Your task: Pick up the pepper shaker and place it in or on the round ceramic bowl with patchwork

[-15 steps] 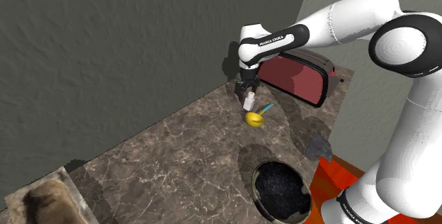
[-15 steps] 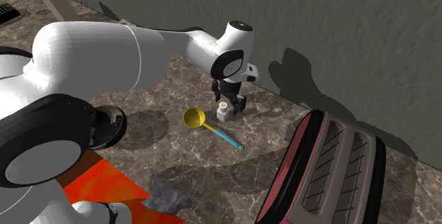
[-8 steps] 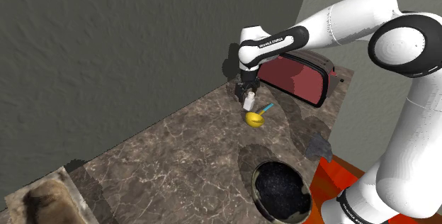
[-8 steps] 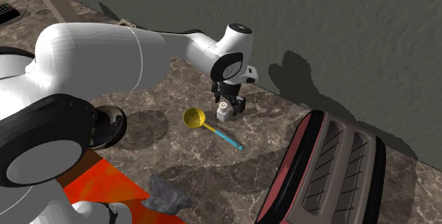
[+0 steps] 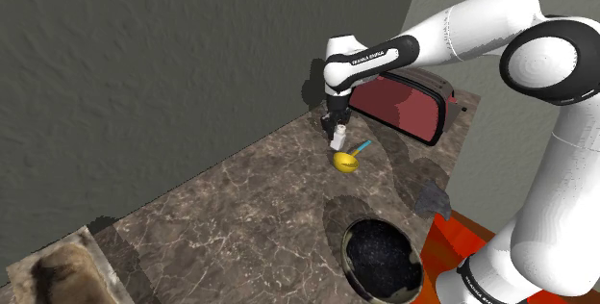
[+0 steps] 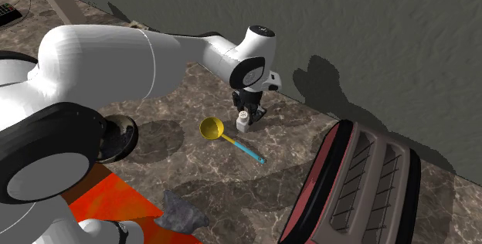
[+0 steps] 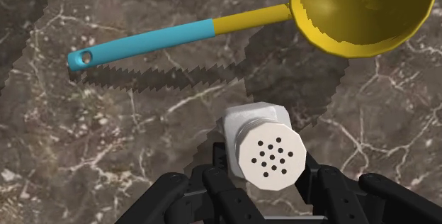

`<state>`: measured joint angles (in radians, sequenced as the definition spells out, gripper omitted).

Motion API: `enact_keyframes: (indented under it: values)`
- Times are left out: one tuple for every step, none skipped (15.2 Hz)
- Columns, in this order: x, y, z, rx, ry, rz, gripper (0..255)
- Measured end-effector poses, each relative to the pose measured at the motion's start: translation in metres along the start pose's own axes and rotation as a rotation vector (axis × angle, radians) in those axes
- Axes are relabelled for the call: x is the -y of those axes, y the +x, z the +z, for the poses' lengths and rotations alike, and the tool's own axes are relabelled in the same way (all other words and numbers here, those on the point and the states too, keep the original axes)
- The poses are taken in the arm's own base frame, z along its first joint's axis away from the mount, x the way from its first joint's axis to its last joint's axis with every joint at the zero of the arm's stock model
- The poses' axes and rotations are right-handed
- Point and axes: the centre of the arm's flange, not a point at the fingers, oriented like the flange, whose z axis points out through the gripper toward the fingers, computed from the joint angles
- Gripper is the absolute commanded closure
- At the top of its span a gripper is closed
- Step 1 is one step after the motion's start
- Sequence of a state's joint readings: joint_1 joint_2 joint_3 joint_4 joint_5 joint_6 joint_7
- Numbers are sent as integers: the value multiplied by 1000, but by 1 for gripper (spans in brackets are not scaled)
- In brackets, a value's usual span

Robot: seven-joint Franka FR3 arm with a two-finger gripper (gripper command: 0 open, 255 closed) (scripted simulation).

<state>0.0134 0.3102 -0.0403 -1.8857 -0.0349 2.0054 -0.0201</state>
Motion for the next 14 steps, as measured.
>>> enact_keyframes:
  values:
    - [0, 0, 0, 0, 0, 0, 255]
    - [0, 0, 0, 0, 0, 0, 255]
    - [0, 0, 0, 0, 0, 0, 255]
    - [0, -1, -2, 0, 0, 0, 255]
    - [-1, -1, -6, 0, 0, 0, 255]
    - [0, -2, -10, 0, 0, 0, 255]
    - [-1, -3, -15, 0, 0, 0, 255]
    - [-1, -3, -20, 0, 0, 0, 255]
    - [-2, -4, -25, 0, 0, 0, 255]
    - [-3, -5, -30, 0, 0, 0, 255]
    - [-3, -5, -35, 0, 0, 0, 255]
    - [-2, -7, -41, 0, 0, 0, 255]
    - [-1, -8, -46, 0, 0, 0, 255]
    - [-1, -11, -51, 0, 0, 0, 255]
